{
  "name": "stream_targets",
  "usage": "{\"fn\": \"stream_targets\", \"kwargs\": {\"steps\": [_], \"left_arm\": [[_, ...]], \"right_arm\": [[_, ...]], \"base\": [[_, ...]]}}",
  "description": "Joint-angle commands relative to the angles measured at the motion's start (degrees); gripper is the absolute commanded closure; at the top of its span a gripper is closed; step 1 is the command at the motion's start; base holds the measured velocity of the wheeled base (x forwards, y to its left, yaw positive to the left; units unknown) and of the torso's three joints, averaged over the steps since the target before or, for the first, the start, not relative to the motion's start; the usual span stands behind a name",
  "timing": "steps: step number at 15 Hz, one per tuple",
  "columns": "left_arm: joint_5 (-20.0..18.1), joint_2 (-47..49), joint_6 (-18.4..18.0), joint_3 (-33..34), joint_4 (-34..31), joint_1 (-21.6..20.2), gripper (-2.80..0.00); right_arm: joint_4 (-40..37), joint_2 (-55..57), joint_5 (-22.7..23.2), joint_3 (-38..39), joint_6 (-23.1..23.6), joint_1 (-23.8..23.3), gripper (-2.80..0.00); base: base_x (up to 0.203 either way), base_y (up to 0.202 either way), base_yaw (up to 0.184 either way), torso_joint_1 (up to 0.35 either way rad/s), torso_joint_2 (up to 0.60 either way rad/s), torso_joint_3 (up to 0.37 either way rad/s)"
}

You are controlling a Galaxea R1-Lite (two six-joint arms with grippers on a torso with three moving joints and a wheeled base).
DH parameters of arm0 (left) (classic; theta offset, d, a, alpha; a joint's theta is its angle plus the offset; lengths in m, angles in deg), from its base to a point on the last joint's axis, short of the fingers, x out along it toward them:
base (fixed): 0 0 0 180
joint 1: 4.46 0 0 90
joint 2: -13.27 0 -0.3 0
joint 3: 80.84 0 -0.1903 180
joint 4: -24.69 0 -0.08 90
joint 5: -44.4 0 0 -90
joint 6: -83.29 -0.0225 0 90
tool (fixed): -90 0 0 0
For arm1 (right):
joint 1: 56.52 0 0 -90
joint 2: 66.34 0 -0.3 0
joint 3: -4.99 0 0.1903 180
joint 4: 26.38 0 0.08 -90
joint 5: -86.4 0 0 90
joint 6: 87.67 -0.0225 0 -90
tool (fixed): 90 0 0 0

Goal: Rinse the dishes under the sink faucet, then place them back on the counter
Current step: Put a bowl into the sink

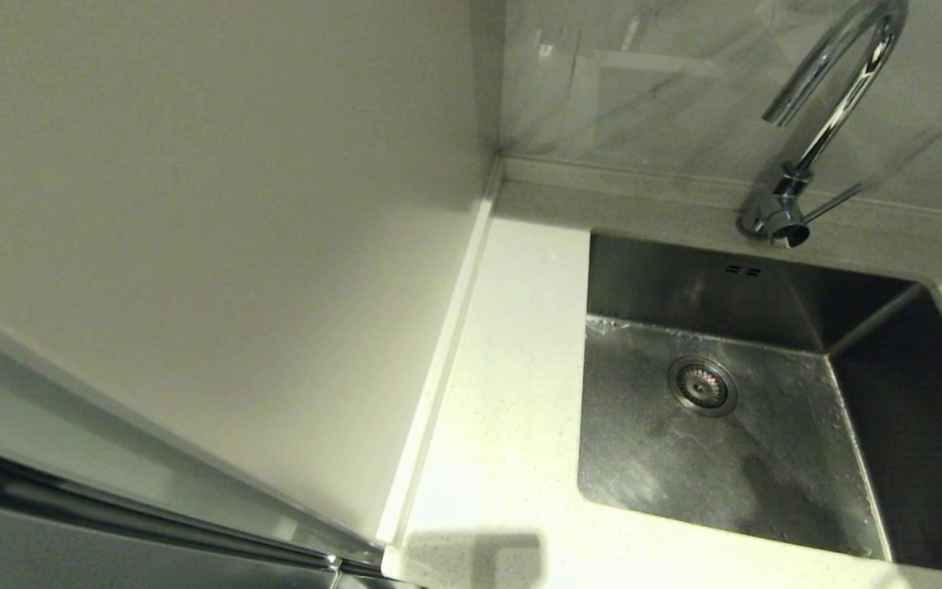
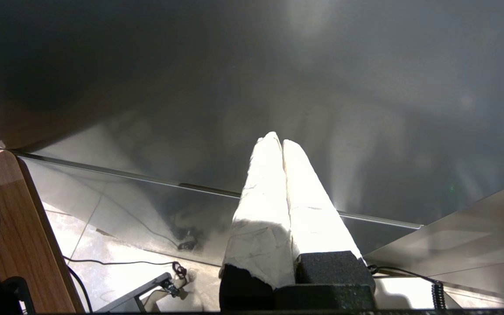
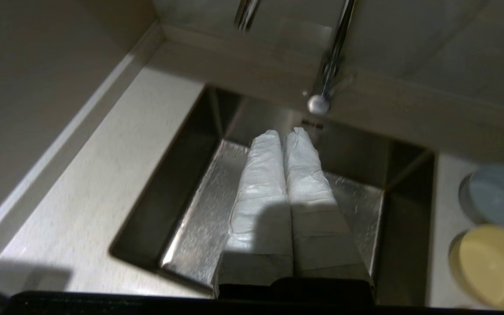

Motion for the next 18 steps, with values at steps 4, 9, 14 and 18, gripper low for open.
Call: {"fn": "stream_targets", "kwargs": {"steps": [4,9,14,18], "left_arm": [[0.0,0.0,0.02,0.15,0.02,-0.01,0.0],[0.0,0.0,0.02,0.18,0.02,-0.01,0.0],[0.0,-0.04,0.02,0.18,0.02,-0.01,0.0],[0.0,0.0,0.02,0.18,0.02,-0.01,0.0]], "right_arm": [[-12.06,36.61,-0.29,-33.39,13.2,-15.46,0.0],[-20.74,49.87,-0.36,-42.98,27.55,-30.78,0.0],[-20.12,56.41,-0.4,-43.14,34.46,-38.22,-2.8],[-28.16,59.18,-0.4,-43.06,34.59,-41.02,-2.8]], "base": [[0.0,0.0,0.0,0.0,0.0,0.0],[0.0,0.0,0.0,0.0,0.0,0.0],[0.0,0.0,0.0,0.0,0.0,0.0],[0.0,0.0,0.0,0.0,0.0,0.0]]}}
